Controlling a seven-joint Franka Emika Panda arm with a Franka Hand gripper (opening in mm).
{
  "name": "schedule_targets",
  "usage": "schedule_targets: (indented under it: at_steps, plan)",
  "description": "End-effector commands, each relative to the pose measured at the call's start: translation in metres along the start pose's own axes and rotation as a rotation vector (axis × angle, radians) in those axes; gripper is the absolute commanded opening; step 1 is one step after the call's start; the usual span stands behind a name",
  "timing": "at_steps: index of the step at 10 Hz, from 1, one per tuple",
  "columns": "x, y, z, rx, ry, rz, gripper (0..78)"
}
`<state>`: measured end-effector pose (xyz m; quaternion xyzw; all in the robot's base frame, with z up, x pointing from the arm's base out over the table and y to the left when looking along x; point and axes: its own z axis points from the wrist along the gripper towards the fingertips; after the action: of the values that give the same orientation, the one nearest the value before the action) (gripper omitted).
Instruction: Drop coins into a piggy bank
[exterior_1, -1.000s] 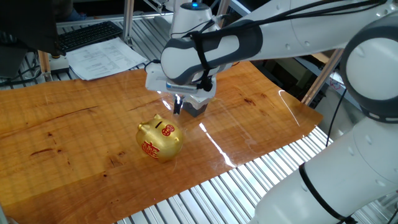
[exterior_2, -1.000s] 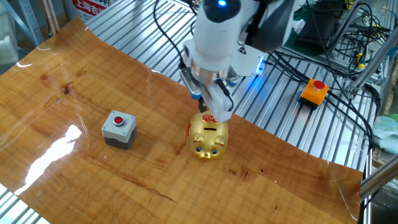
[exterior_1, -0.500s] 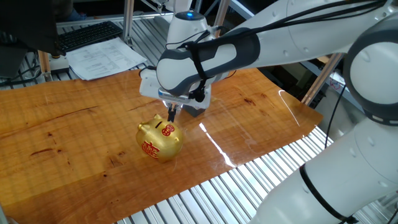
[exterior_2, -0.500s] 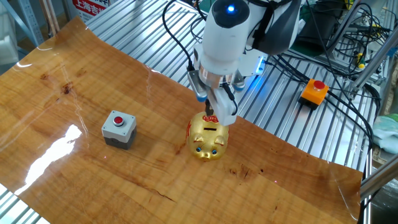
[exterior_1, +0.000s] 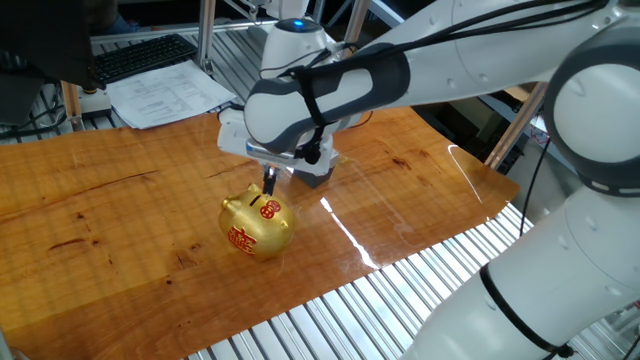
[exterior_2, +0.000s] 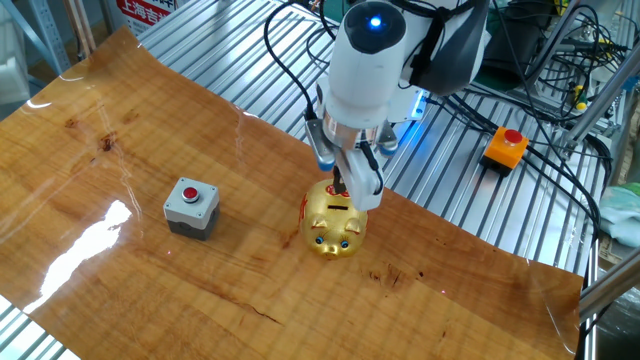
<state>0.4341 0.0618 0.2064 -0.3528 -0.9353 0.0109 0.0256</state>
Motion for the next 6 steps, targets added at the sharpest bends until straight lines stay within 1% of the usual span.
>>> schedule_targets:
  at_steps: [1, 6]
  plan:
    - [-0.0014, 0.0056, 0.0054, -0.006, -0.008, 0.013, 1.1]
    - [-0.0027, 0.0115, 0.0095, -0.006, -0.008, 0.059, 1.1]
